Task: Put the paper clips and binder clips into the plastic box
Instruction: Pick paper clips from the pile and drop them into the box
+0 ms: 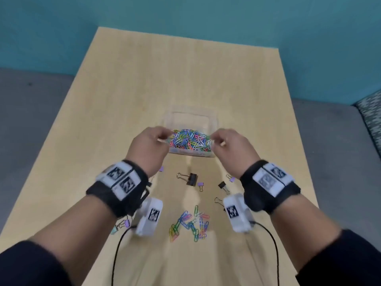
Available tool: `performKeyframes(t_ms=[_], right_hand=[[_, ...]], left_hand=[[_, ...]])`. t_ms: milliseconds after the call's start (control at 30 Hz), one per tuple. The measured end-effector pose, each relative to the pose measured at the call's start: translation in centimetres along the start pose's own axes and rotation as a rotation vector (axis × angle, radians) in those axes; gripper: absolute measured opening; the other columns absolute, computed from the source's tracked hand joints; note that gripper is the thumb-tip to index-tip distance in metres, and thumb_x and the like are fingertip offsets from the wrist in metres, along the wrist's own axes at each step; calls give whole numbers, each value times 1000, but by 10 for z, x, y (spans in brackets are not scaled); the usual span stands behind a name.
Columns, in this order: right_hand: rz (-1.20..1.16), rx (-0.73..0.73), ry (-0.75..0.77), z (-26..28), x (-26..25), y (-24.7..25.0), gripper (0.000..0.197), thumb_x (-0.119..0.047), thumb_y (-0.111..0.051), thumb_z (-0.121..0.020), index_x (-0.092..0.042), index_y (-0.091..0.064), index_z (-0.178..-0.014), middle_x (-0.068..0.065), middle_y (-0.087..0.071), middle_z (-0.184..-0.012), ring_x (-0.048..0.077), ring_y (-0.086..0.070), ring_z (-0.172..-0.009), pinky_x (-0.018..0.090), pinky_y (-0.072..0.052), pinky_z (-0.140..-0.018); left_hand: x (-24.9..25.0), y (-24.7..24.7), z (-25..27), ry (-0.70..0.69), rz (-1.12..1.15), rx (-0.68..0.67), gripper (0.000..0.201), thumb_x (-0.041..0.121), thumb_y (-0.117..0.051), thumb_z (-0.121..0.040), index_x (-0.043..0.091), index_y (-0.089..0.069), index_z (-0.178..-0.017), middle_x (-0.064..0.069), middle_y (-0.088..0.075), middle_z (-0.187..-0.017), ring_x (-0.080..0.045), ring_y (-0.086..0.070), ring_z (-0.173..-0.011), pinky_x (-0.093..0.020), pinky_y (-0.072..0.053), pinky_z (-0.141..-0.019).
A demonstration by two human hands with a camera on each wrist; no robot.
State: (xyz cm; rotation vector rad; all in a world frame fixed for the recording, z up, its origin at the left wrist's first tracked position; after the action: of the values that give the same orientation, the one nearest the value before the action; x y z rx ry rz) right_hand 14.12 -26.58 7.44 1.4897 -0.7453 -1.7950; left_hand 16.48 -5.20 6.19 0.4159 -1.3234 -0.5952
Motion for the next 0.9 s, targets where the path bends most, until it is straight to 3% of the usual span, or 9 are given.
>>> performKeyframes(t_ms=[67, 200, 300, 400, 467, 567, 667, 767, 900], right_hand=[[36, -94, 33, 35, 11, -16, 22, -18, -51, -90, -18, -63, -108, 4, -61, -103, 21, -58, -89, 30, -44, -80], [227, -383, 124, 105, 27, -62, 37, -20, -46, -89, -22, -49, -126, 2, -51, -117, 26, -48, -105, 39, -44, -88], [418, -399, 230, 135, 28, -87, 52, -25, -49, -86, -17, -34, -135, 2, -41, -132, 27, -41, -108, 40, -45, -87], [542, -342, 316, 149, 27, -103, 58, -33, -58, -81, -12, -40, -132, 5, -45, -130, 28, -48, -101, 39, -47, -75], [520, -312, 364, 154, 30, -104, 49, -31, -57, -82, -13, -45, -127, 3, -49, -125, 27, -50, -98, 37, -49, -74], [341, -281, 250, 159, 40, -92, 46, -25, -56, -85, -19, -43, -130, 1, -49, -120, 26, -50, -99, 36, -49, -83], [199, -298, 42, 166, 50, -88, 62, -33, -61, -83, -29, -29, -136, -2, -37, -119, 22, -44, -105, 29, -43, -87], [203, -303, 38, 162, 41, -102, 74, -36, -66, -80, -30, -24, -140, -3, -33, -120, 20, -38, -108, 29, -42, -89], [196, -247, 36, 144, 26, -117, 41, -26, -60, -86, -23, -44, -123, 0, -38, -111, 20, -41, -101, 32, -45, -82]], left_hand=[[-21, -4, 35, -31, -89, -62, 32, 3, -57, -81, 19, -67, -106, -1, -63, -104, -17, -60, -79, -20, -48, -70], [-64, -32, 107, -128, -340, -364, 40, 15, -59, -83, 19, -59, -123, 1, -52, -113, -19, -51, -102, -35, -42, -95], [-72, -52, 138, -195, -476, -405, 53, 29, -64, -78, 20, -49, -128, 0, -49, -115, -21, -44, -100, -34, -45, -86], [-71, -64, 150, -296, -593, -373, 56, 36, -72, -70, 19, -55, -120, 0, -50, -102, -21, -48, -87, -32, -51, -70], [-71, -65, 154, -297, -572, -361, 44, 33, -68, -75, 18, -58, -115, 0, -48, -104, -21, -47, -91, -35, -50, -76], [-79, -56, 159, -173, -457, -354, 46, 29, -65, -81, 22, -51, -124, 1, -45, -114, -20, -46, -103, -32, -44, -89], [-88, -54, 164, -106, -443, -360, 61, 30, -66, -80, 27, -39, -135, 4, -39, -118, -16, -45, -104, -31, -44, -89], [-85, -65, 160, -115, -454, -356, 62, 29, -65, -81, 27, -37, -136, 4, -39, -115, -17, -47, -101, -32, -46, -86], [-73, -81, 147, -159, -476, -335, 31, 26, -60, -85, 25, -51, -115, 3, -41, -106, -18, -52, -89, -36, -50, -75]])
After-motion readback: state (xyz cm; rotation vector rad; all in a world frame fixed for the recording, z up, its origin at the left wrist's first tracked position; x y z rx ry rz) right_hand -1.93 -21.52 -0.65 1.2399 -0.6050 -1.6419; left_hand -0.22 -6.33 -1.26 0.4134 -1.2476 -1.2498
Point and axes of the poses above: each hand's wrist, its own z-axis away from the middle knuckle, its own y-axis out of the back of the hand, x = y × z, the point moved 1 cm from there along -z, towards the middle knuckle
